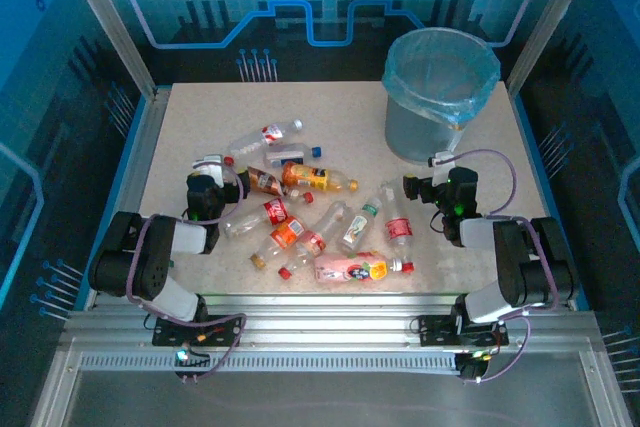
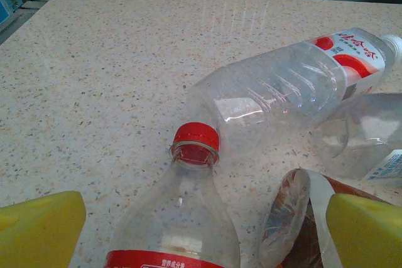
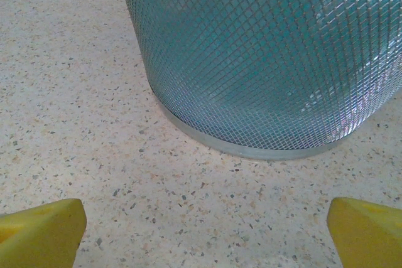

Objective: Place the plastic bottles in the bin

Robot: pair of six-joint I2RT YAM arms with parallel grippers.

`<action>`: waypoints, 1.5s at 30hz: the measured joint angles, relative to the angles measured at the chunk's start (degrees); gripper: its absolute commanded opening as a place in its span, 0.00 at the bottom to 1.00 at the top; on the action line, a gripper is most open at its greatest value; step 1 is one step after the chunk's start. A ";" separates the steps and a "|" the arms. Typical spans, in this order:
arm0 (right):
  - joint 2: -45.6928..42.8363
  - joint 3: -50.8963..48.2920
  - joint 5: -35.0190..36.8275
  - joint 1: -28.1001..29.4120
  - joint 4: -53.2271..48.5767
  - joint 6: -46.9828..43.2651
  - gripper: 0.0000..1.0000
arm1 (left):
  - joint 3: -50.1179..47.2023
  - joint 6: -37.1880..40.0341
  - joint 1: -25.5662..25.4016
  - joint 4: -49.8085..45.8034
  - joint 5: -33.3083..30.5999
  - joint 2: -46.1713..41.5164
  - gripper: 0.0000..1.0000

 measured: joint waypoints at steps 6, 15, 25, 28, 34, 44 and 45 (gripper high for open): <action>0.00 0.00 0.00 0.00 0.00 0.00 1.00 | 0.00 0.00 0.00 0.00 0.00 0.00 0.99; 0.02 0.00 -0.07 -0.02 0.00 0.00 1.00 | 0.00 0.00 0.00 0.00 0.00 0.00 0.99; 0.09 0.00 -0.20 -0.02 0.02 -0.02 0.97 | -0.02 0.02 0.00 0.33 0.02 0.02 0.99; 0.07 0.00 -0.31 -0.02 -0.04 -0.07 0.95 | -0.09 0.04 0.00 1.22 0.07 -0.07 0.99; -4.63 0.13 -0.13 0.02 -4.57 -0.22 0.92 | -0.76 0.02 0.00 -1.22 0.13 -6.38 0.99; -22.08 5.33 1.40 2.19 -26.45 2.08 0.92 | 3.56 -0.50 0.00 -17.42 -0.44 -20.87 0.97; -23.52 5.68 1.55 2.54 -29.24 2.56 0.92 | 4.68 -0.72 0.00 -19.67 -0.44 -21.86 0.96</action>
